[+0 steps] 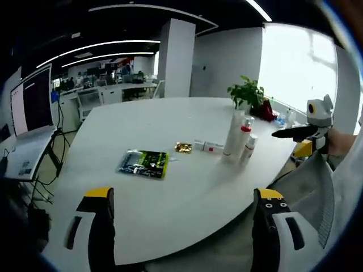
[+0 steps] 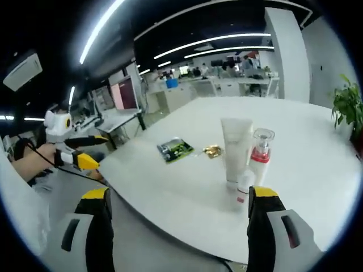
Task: Arrange the skincare products in the storage area until every visible bottle or jar stands upright without overlapping.
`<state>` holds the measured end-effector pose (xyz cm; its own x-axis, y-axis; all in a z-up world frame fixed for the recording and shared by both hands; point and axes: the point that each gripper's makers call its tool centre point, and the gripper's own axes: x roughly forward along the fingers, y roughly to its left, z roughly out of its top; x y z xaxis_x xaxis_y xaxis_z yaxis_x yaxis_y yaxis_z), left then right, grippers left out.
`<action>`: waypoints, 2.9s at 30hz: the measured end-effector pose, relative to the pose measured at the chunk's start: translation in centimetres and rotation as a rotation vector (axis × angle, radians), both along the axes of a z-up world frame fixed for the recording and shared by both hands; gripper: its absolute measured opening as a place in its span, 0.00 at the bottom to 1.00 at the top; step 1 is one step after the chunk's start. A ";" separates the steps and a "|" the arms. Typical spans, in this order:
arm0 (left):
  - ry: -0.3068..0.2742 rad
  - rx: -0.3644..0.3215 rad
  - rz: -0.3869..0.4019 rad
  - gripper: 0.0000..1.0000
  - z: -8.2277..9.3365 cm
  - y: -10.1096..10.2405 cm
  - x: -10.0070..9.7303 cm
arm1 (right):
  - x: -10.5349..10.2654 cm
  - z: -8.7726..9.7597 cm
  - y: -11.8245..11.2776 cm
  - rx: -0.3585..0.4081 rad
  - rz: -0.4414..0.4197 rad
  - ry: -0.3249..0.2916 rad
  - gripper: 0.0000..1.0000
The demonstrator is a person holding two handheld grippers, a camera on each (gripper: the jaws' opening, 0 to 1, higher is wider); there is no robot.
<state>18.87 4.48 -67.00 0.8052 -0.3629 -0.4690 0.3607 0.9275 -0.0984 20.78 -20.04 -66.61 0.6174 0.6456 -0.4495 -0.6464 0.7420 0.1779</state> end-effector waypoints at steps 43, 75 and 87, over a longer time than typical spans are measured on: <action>-0.067 0.004 -0.025 0.86 0.6 -0.4 0.0 | 1.9 0.9 3.9 -0.181 0.155 -0.017 0.99; -0.101 0.002 -0.001 0.83 -0.1 1.2 0.7 | 11.3 5.6 10.8 -0.334 0.287 -0.089 0.89; -0.137 -0.028 0.030 0.81 1.1 1.0 0.4 | 14.8 2.9 11.3 -0.496 0.326 0.015 0.83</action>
